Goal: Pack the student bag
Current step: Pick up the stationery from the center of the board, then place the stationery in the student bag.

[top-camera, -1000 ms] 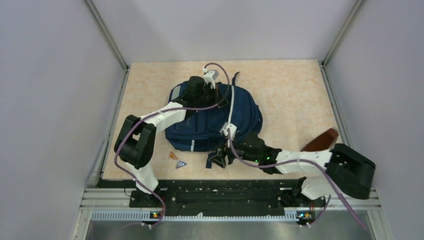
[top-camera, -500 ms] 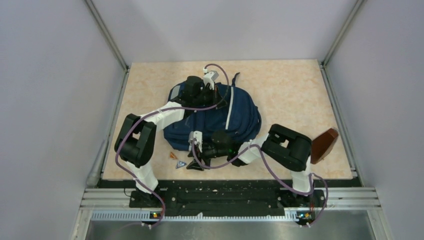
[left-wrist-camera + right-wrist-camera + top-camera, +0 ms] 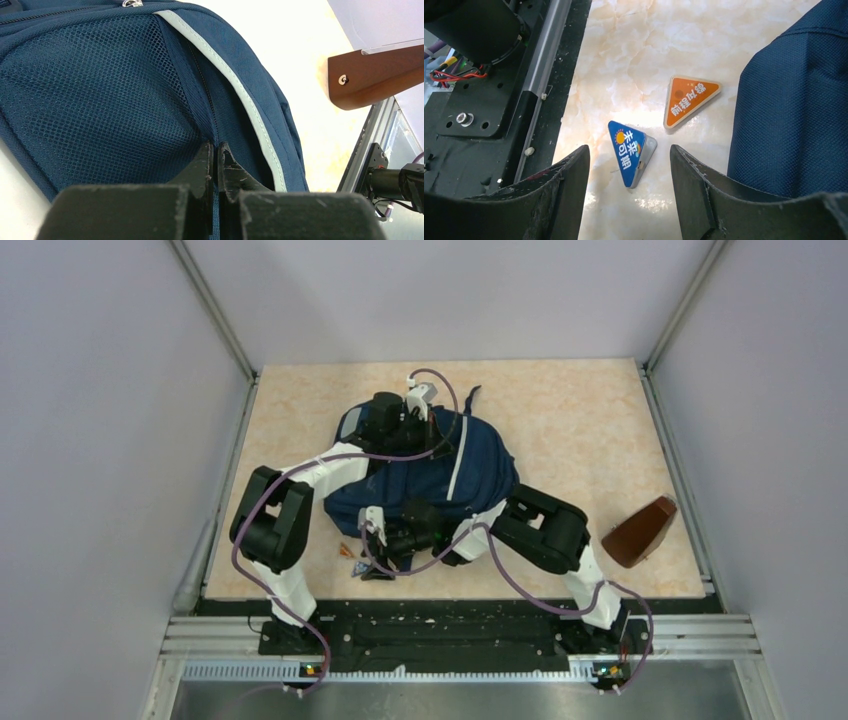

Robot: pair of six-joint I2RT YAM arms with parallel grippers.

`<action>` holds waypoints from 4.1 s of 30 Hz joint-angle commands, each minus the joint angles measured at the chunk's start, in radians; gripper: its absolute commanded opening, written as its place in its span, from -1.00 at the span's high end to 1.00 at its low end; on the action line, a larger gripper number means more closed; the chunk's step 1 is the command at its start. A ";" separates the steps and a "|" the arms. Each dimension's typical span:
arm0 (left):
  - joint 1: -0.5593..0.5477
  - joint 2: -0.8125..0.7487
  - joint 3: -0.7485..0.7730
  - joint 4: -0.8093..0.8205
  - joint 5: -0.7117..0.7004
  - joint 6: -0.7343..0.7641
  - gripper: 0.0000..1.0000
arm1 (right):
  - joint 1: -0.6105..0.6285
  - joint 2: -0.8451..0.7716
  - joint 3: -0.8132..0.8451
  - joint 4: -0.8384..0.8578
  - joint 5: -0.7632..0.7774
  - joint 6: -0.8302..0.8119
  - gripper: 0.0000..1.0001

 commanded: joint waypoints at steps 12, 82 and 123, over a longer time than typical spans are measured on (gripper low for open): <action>0.026 0.008 0.028 0.049 0.015 0.016 1.00 | 0.008 0.072 0.054 0.023 0.017 -0.057 -0.03; 0.052 -0.074 -0.079 0.165 -0.018 -0.033 1.00 | -0.368 -0.984 -0.288 -0.545 0.626 0.109 1.00; 0.050 -0.081 -0.089 0.181 -0.014 -0.050 1.00 | -0.399 -0.581 -0.127 -0.264 0.764 0.209 1.00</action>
